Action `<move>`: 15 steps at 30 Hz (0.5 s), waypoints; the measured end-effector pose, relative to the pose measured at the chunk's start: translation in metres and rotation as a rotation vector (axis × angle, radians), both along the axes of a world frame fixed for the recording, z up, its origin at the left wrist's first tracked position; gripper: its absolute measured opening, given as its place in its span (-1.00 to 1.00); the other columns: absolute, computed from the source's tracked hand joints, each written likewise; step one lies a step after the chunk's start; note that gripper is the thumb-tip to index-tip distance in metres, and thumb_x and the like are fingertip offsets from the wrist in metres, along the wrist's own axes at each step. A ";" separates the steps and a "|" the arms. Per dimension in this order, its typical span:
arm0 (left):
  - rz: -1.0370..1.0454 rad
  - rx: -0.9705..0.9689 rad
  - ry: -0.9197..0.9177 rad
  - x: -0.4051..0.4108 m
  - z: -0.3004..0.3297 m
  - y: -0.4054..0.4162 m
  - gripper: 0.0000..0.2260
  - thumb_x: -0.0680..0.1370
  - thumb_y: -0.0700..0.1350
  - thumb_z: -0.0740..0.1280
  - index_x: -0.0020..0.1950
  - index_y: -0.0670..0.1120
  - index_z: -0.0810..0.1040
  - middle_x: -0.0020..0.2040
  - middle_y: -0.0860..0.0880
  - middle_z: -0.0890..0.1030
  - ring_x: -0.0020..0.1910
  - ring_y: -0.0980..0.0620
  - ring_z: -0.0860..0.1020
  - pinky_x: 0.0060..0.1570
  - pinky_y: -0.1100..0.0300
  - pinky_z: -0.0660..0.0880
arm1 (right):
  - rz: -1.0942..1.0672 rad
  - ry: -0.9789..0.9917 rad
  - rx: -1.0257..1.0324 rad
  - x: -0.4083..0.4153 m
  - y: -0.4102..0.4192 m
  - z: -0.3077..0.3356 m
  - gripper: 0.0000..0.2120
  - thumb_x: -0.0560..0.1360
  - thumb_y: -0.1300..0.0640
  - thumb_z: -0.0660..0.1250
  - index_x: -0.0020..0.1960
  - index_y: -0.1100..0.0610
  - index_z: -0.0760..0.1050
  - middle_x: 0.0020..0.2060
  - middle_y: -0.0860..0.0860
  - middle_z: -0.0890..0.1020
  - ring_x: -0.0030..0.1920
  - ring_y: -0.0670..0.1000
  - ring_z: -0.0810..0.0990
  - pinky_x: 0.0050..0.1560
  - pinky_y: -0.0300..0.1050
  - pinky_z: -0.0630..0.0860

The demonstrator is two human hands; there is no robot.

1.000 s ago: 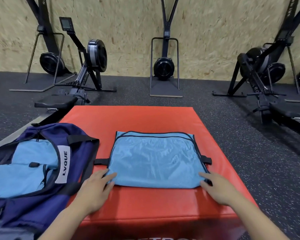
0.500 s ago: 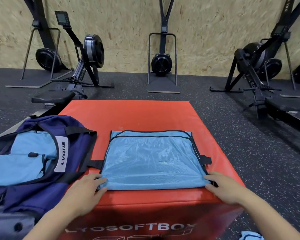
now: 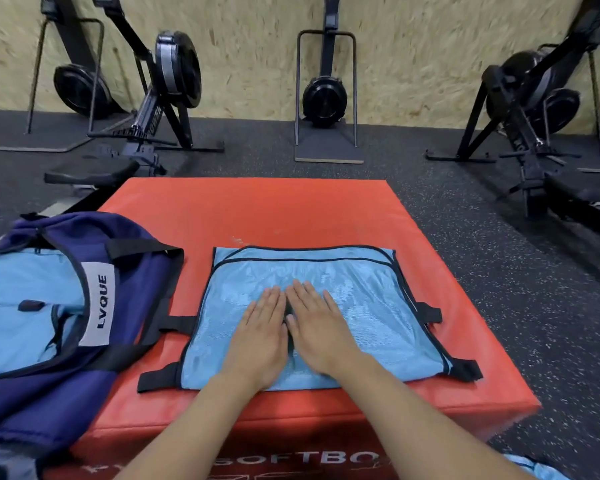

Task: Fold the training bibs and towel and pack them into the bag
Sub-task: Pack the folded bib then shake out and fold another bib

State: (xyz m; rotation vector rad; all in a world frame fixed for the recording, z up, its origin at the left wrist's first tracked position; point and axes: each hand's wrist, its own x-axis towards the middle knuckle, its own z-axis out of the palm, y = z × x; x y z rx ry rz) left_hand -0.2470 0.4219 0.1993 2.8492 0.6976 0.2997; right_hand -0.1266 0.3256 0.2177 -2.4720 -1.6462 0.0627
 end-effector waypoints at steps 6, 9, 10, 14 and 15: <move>0.229 0.018 0.090 -0.011 0.000 0.055 -0.12 0.42 0.33 -0.38 0.65 -0.10 -0.04 0.65 -0.03 -0.08 0.62 0.04 -0.13 0.55 0.12 -0.23 | -0.235 0.046 -0.028 0.064 -0.014 -0.010 -0.44 0.68 -0.15 -0.13 0.64 -0.04 -0.09 0.62 -0.10 -0.10 0.60 -0.07 -0.20 0.57 0.04 -0.26; 0.297 0.037 0.136 -0.021 0.003 0.079 -0.11 0.41 0.31 -0.41 0.65 -0.11 -0.02 0.65 -0.04 -0.04 0.62 0.04 -0.12 0.56 0.09 -0.21 | -0.441 0.001 -0.064 0.108 -0.036 -0.007 -0.43 0.69 -0.12 -0.14 0.64 0.04 -0.08 0.63 -0.01 -0.05 0.62 -0.01 -0.14 0.59 0.05 -0.19; 0.312 0.044 0.147 -0.020 0.005 0.083 -0.11 0.42 0.29 -0.42 0.64 -0.12 0.00 0.65 -0.05 -0.02 0.62 0.03 -0.11 0.55 0.08 -0.22 | -0.500 -0.008 -0.063 0.117 -0.040 -0.006 -0.44 0.69 -0.10 -0.13 0.64 0.07 -0.06 0.63 0.02 -0.02 0.62 0.01 -0.11 0.59 0.05 -0.17; 0.218 0.135 0.060 0.003 0.011 0.068 -0.32 0.58 0.12 -0.17 0.53 -0.27 0.31 0.55 -0.20 0.30 0.56 -0.14 0.24 0.52 -0.02 -0.09 | -0.389 -0.040 -0.006 0.096 -0.011 -0.002 -0.43 0.68 -0.07 -0.16 0.63 0.12 -0.02 0.63 0.06 0.02 0.62 0.05 -0.09 0.58 0.06 -0.19; 0.170 0.139 0.012 0.013 0.008 0.060 -0.35 0.59 0.09 -0.16 0.54 -0.26 0.29 0.56 -0.19 0.27 0.56 -0.14 0.23 0.53 -0.01 -0.10 | -0.283 -0.018 0.003 0.080 0.002 -0.001 -0.38 0.64 -0.09 -0.25 0.63 0.12 -0.04 0.63 0.05 -0.01 0.62 0.05 -0.11 0.57 0.05 -0.23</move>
